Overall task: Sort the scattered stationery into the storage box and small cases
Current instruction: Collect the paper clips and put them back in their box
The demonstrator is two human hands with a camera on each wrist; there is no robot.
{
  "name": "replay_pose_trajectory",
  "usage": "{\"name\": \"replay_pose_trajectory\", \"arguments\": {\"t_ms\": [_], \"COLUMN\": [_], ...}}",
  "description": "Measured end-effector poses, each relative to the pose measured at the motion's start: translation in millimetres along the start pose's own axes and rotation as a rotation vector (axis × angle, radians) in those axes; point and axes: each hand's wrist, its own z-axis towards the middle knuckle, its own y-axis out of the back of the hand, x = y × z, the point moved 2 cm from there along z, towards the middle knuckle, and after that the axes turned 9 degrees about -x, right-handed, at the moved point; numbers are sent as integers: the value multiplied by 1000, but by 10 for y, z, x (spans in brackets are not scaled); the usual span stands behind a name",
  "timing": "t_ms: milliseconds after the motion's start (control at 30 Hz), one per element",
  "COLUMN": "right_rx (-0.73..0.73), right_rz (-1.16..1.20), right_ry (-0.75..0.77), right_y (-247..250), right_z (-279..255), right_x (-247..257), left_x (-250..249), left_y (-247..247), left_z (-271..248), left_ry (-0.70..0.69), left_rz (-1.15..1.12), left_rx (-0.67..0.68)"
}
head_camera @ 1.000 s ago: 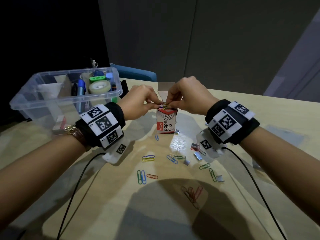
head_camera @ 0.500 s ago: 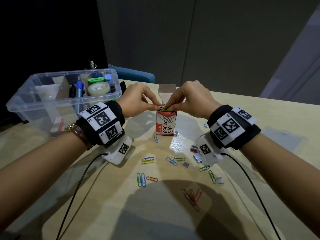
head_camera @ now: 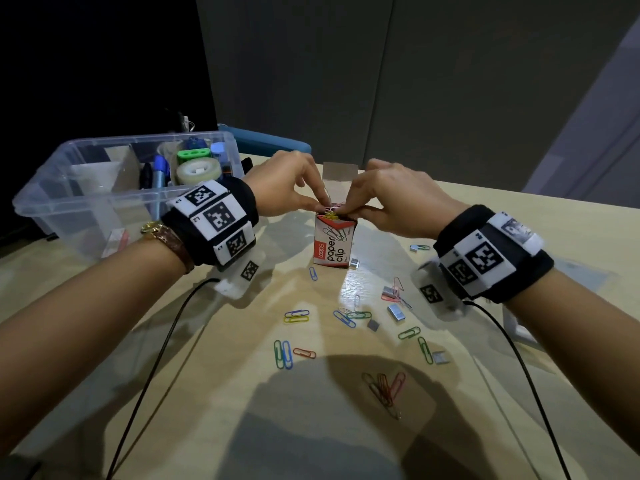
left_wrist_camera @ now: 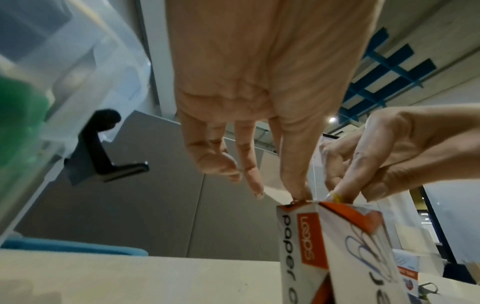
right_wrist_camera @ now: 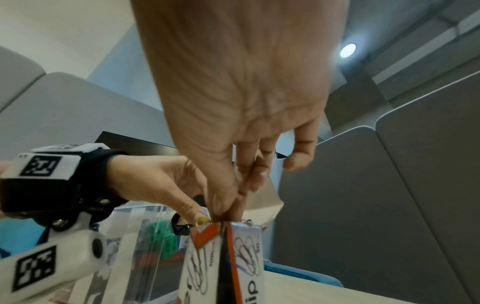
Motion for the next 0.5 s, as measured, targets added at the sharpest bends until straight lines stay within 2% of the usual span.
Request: {"name": "replay_pose_trajectory", "arguments": {"t_ms": [167, 367, 500], "right_rx": [-156, -70, -172], "right_rz": [44, -36, -9], "right_ry": [-93, -97, -133], "right_y": [25, -30, 37], "right_z": [-47, -70, -114], "right_x": [-64, -101, -125], "left_x": [-9, -34, -38], "left_y": [5, -89, -37], "left_z": [18, -13, -56], "left_ry": [-29, -46, -37], "left_rz": [16, 29, -19], "left_rx": [-5, -18, -103]}}
